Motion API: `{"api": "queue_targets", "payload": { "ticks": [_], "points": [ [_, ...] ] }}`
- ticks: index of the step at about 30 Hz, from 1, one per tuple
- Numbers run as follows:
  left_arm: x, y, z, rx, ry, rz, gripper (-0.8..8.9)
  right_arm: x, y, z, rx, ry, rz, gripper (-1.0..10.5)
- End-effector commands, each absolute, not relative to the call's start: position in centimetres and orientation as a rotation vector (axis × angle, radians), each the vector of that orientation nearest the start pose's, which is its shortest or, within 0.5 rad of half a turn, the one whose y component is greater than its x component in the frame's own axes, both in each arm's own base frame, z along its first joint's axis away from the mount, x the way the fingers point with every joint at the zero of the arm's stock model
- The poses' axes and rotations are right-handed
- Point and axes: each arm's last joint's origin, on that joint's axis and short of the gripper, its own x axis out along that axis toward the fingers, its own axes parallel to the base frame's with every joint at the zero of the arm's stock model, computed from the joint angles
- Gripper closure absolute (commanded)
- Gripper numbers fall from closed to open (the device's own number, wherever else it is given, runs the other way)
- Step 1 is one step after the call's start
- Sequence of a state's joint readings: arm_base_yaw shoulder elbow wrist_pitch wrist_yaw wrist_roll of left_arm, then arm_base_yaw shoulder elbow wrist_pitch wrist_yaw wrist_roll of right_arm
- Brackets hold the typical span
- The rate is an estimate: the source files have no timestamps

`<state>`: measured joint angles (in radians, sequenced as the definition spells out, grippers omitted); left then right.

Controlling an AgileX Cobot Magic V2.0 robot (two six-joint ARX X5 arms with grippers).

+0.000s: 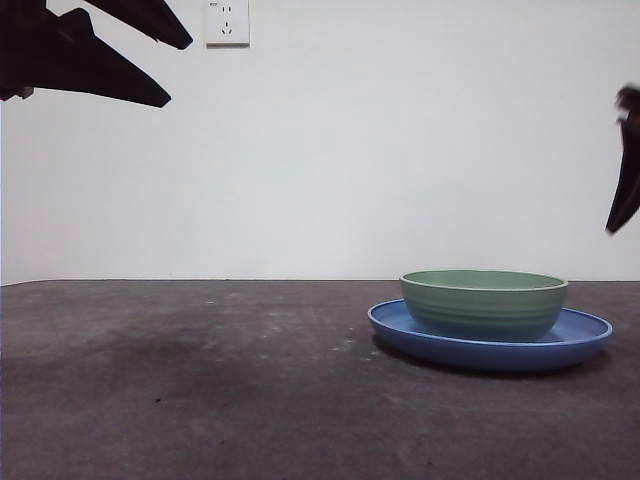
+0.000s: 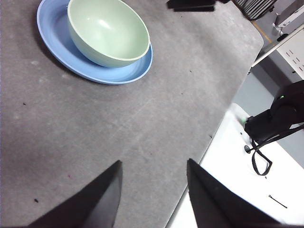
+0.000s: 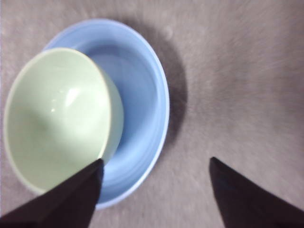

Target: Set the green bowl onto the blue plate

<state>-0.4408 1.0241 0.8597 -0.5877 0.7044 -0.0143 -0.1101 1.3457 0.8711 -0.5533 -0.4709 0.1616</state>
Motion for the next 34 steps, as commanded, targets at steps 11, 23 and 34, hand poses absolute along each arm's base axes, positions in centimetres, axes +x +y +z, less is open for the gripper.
{"api": "queue_targets", "payload": {
  "ticks": [11, 23, 34],
  "points": [
    [17.3, -10.4, 28.9, -0.116, 0.786, -1.093, 5.96, 29.4, -1.1, 18.0, 0.46, 1.043, 0.29, 6.9],
    [17.3, -10.4, 28.9, -0.116, 0.787, -1.093, 5.96, 30.7, 0.3, 16.0, 0.458, 1.065, 0.315, 7.9],
    [17.3, -10.4, 28.9, -0.116, 0.79, -1.092, 5.96, 30.8, 0.2, 15.9, 0.442, 1.059, 0.289, 9.4]
  ]
}}
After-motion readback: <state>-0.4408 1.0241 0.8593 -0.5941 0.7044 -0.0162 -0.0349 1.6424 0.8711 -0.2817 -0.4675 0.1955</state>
